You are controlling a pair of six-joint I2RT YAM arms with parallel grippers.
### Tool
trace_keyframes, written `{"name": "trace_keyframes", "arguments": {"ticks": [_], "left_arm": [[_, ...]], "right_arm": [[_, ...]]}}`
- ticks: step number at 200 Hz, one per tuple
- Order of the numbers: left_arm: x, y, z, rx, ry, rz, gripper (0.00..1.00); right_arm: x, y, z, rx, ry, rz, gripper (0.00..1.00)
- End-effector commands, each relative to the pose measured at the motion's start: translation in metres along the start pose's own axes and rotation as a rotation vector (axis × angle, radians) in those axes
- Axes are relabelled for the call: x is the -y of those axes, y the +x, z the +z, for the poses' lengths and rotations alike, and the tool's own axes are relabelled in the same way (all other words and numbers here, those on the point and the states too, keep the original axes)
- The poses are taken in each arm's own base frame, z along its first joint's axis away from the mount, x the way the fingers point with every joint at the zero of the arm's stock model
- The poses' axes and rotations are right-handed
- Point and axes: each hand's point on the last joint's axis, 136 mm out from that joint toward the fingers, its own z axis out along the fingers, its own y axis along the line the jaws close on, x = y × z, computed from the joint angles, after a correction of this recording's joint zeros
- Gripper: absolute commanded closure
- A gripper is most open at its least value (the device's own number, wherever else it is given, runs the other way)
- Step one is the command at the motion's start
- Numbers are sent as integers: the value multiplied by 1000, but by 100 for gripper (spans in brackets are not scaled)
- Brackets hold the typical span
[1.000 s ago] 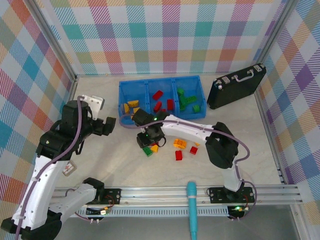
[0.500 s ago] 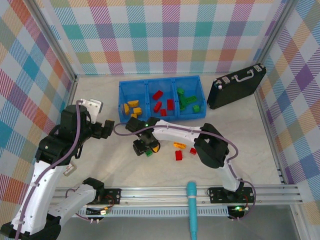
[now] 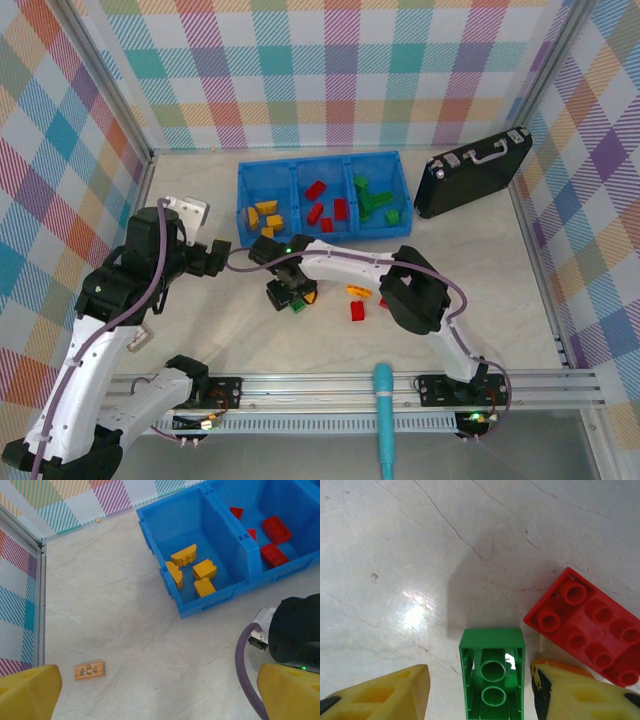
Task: Sort the legos into containers by color
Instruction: Pick up the lego from the center of the table, then place the lego in the container.
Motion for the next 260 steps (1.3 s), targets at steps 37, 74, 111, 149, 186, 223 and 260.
{"name": "trace_keyframes", "arguments": {"ticks": [37, 74, 111, 149, 186, 223, 260], "left_arm": [[3, -1, 5, -9, 10, 12, 0], [5, 2, 10, -34, 13, 2, 0], [3, -1, 12, -39, 1, 9, 0], [7, -4, 25, -59, 10, 1, 0], [22, 20, 37, -163, 70, -41, 0], [57, 35, 55, -222, 222, -164, 0], [114, 35, 82, -289, 313, -191, 0]], "right_arm": [[-8, 18, 23, -89, 2, -82, 46], [0, 34, 29, -138, 48, -104, 61], [16, 26, 1, -89, 90, -122, 72], [65, -13, -81, 94, 84, -56, 73], [144, -44, -157, 285, 160, 18, 73], [228, -68, -193, 395, 226, 95, 72], [280, -105, -177, 446, 243, 128, 73]]}}
